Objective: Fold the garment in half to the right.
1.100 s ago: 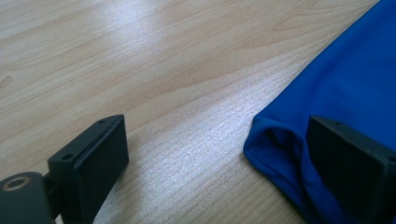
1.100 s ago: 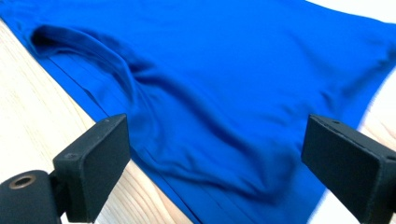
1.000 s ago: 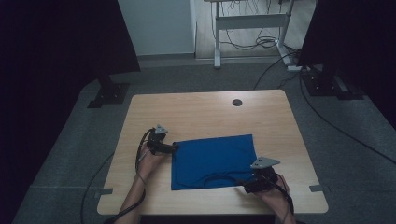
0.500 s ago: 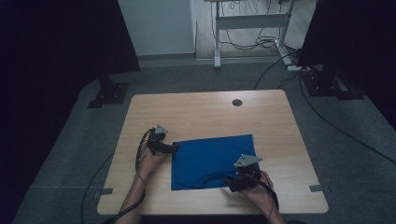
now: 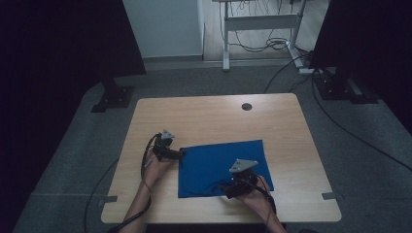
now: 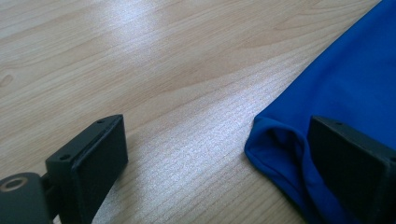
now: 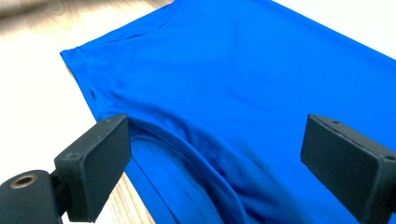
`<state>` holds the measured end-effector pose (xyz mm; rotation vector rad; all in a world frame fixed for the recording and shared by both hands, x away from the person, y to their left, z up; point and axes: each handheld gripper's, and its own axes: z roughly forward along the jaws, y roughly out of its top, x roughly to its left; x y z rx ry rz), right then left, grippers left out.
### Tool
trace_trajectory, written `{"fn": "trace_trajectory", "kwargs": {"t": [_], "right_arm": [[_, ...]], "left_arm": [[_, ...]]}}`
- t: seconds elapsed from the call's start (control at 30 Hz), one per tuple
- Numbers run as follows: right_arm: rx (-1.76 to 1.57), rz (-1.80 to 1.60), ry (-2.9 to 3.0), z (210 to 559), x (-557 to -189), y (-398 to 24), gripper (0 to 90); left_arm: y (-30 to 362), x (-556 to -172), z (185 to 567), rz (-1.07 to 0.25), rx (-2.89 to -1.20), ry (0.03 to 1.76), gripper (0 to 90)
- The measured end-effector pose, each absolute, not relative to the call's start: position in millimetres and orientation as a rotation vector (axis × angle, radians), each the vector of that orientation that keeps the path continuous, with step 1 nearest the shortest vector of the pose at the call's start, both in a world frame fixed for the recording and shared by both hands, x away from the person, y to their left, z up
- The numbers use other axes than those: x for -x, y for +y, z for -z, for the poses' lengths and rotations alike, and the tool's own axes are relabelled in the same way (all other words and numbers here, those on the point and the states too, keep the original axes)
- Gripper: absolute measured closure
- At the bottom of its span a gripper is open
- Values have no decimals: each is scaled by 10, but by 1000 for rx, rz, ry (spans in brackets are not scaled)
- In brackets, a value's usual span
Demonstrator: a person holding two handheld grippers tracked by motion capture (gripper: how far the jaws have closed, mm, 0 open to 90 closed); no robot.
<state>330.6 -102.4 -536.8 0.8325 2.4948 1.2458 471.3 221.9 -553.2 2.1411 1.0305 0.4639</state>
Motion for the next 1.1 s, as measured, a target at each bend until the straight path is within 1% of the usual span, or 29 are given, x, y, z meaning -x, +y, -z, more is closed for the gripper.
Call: {"fn": "trace_trajectory", "kwargs": {"t": [0.6,0.77,1.1], "right_arm": [[-716,-1242,2555,5411,-3301,-524,85],[-687,-1258,2557,5406,-3286,-390,101],[-633,-1266,2567,5402,-3238,-87,94]], "left_arm": [[2221,-4708,5532,-464,-2141,1033,61],[2222,-4709,5532,-463,-2140,1033,60],[2222,-4709,5533,-461,-2144,1030,55]]}}
